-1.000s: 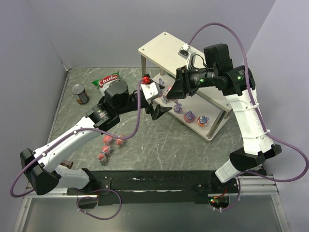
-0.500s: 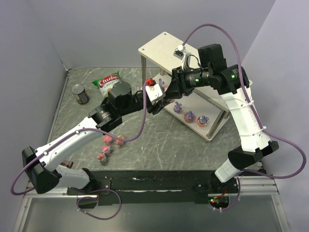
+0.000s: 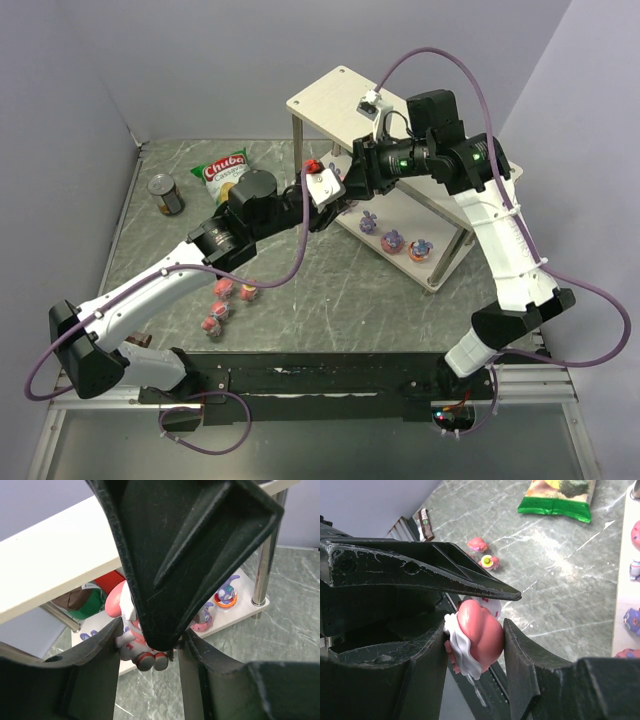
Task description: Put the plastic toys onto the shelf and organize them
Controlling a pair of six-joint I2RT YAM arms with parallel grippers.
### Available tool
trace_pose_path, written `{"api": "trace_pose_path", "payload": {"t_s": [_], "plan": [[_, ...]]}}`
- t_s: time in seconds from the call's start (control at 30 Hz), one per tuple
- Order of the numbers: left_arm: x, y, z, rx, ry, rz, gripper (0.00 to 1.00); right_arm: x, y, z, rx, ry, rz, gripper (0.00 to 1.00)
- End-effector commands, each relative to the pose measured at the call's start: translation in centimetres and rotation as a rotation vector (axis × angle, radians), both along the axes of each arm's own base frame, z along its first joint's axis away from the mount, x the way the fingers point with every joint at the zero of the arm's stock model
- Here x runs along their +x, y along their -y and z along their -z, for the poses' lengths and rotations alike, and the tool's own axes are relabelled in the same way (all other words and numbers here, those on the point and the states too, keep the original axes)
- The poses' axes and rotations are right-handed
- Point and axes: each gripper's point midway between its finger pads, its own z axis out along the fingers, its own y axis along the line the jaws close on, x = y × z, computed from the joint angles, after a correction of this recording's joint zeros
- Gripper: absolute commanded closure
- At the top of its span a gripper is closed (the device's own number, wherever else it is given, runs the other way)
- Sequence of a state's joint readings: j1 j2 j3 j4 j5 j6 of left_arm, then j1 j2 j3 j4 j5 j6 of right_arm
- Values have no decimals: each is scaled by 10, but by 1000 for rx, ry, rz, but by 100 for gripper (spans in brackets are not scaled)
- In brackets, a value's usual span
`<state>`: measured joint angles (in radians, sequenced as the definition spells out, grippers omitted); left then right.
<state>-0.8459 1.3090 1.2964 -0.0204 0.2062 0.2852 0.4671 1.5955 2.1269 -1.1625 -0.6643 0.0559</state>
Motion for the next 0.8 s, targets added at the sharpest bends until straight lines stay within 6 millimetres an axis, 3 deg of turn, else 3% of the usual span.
{"api": "trace_pose_path", "payload": {"t_s": [0.0, 0.23, 0.5, 0.77], "plan": [[11, -6, -40, -129, 60, -77, 99, -4, 4, -11, 24, 43, 47, 54], [20, -11, -49, -228, -3, -147, 99, 4, 9, -23, 97, 115, 147, 47], [19, -9, -47, -258, -41, -148, 99, 6, 14, -33, 183, 161, 226, 39], [16, -6, -48, -280, -57, -125, 99, 8, 12, -39, 276, 189, 262, 39]]}}
